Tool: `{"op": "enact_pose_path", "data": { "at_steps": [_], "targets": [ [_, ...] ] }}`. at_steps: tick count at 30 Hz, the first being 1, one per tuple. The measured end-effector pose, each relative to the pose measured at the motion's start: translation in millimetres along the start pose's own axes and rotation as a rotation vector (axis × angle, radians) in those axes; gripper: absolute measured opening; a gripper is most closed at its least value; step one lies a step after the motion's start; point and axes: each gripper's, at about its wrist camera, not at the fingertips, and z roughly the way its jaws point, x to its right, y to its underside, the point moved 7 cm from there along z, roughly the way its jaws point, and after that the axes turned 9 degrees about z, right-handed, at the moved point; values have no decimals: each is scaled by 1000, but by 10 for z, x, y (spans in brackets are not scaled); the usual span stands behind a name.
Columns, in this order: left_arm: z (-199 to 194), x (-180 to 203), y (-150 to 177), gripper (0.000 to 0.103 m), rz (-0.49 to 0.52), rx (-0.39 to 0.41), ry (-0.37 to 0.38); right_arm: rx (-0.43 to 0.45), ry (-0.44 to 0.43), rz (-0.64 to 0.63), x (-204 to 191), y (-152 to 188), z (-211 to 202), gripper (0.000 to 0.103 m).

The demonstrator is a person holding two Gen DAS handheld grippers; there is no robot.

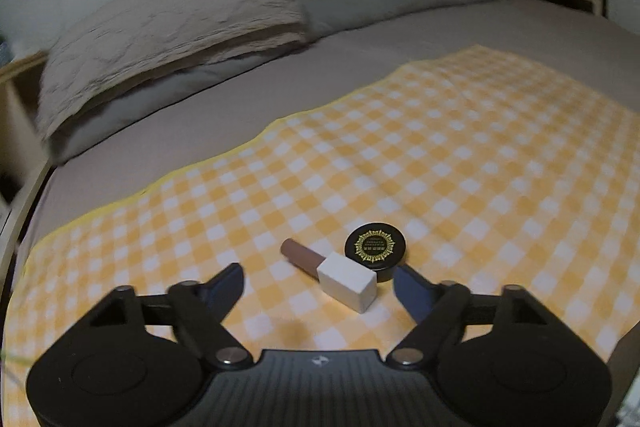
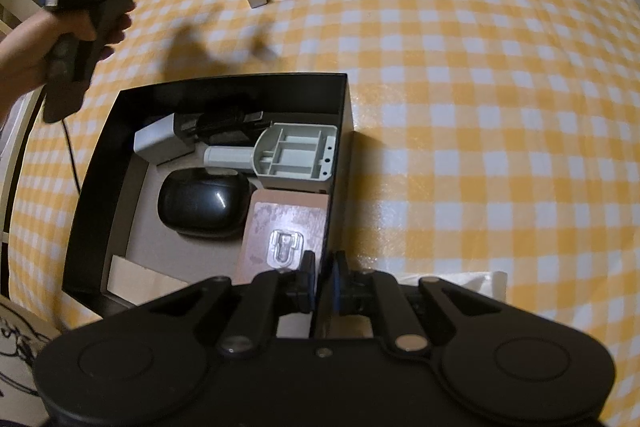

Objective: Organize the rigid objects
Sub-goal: 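Reach the left tool to the white-capped brown tube and grasp it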

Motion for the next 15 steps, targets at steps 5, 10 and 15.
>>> {"op": "enact_pose_path", "data": {
  "at_steps": [5, 10, 15],
  "targets": [
    [226, 72, -16, 70, 92, 32, 53, -12, -22, 12, 20, 1, -5, 10],
    [454, 172, -19, 56, 138, 6, 70, -22, -39, 19, 33, 0, -8, 11],
    [622, 237, 11, 49, 155, -46, 72, -28, -54, 26, 40, 7, -20, 11]
  ]
}}
